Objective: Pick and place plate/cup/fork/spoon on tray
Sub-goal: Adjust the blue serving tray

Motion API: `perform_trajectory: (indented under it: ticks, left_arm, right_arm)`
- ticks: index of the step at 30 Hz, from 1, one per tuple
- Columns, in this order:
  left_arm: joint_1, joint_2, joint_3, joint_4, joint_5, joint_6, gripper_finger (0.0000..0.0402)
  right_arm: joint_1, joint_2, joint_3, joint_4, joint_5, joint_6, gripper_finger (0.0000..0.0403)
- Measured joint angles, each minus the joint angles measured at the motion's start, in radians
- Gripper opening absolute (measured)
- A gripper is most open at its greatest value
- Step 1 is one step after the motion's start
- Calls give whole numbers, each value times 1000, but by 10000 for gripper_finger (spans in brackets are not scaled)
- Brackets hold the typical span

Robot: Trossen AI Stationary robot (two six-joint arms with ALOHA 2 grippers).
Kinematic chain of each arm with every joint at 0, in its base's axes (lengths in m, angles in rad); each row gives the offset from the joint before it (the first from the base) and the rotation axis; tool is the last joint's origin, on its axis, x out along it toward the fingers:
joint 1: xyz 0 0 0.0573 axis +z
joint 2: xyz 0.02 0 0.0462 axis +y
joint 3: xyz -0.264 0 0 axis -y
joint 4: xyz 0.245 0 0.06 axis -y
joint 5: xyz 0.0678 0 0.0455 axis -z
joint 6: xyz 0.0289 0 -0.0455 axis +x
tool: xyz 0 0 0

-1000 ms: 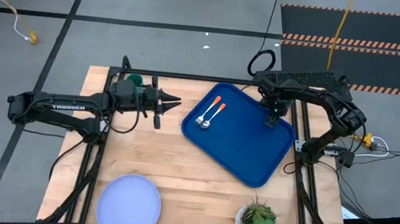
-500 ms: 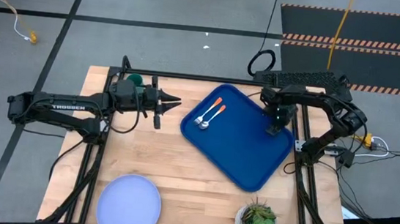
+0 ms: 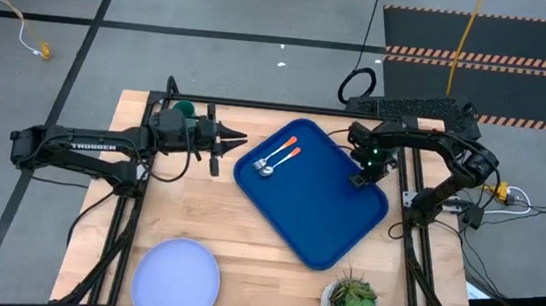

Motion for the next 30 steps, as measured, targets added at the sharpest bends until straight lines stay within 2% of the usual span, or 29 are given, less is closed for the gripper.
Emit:
perform_trajectory:
  ticks: [18, 30]
  left_arm:
    - [0, 0, 0, 0, 0, 1, 67]
    - [0, 0, 0, 0, 0, -1, 67]
  right_arm:
    - [230, -2, 11, 81, -3, 177, 201]
    - [398, -1, 40, 128, -61, 295, 201]
